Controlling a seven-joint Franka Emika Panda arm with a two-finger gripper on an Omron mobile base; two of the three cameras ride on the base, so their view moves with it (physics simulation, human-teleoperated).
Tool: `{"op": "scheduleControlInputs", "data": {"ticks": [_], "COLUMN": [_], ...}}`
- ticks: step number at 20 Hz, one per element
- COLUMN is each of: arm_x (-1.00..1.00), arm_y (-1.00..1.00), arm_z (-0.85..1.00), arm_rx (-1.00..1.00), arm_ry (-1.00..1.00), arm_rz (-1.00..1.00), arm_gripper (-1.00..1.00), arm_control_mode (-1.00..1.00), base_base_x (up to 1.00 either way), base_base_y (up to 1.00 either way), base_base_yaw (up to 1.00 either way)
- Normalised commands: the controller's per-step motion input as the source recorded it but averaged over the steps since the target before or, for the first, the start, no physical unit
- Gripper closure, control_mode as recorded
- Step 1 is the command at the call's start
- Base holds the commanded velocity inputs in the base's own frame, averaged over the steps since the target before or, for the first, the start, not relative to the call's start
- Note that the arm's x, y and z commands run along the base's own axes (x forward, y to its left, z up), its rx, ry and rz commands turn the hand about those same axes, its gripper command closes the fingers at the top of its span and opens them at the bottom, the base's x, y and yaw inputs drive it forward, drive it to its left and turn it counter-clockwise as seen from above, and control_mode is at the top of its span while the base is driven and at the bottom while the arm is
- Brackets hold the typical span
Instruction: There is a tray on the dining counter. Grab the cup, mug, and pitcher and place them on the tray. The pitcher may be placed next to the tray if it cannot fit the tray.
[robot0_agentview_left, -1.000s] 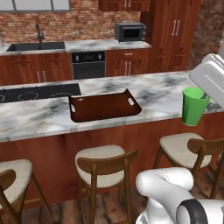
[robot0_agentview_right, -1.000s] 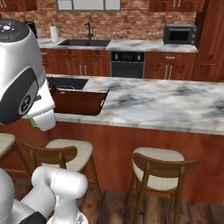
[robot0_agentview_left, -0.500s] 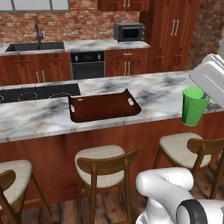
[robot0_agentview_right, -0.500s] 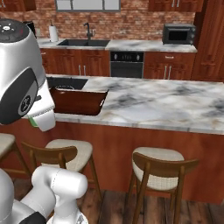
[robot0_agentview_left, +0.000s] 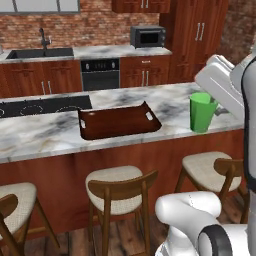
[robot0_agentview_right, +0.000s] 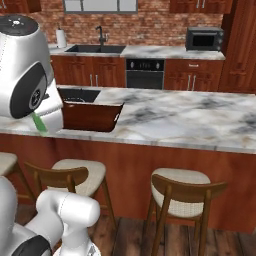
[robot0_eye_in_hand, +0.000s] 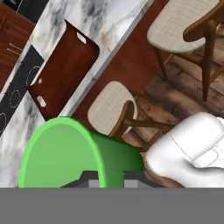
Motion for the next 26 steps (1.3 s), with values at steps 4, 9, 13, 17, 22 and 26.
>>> {"op": "scheduleControlInputs", "data": {"ticks": [4,9,13,17,22,26], "arm_x": [0.81,0.77,0.75,0.66,0.65,0.67], "arm_y": [0.27,0.25,0.29,0.34,0.49,0.65], "arm_z": [0.00,0.00,0.00,-0.01,-0.11,-0.29], "arm_rx": [0.00,0.00,0.04,0.01,0.00,0.00], "arm_ry": [0.05,0.08,0.03,0.02,0.09,0.12], "arm_rz": [0.00,0.00,0.00,0.00,0.00,0.00], "arm_gripper": [1.00,1.00,1.00,1.00,1.00,1.00], "arm_control_mode": [-1.00,-1.00,-1.00,-1.00,-1.00,-1.00], "base_base_x": [0.00,0.00,0.00,0.00,0.00,0.00], "base_base_y": [0.00,0.00,0.00,0.00,0.00,0.00], "base_base_yaw": [0.00,0.00,0.00,0.00,0.00,0.00]}}
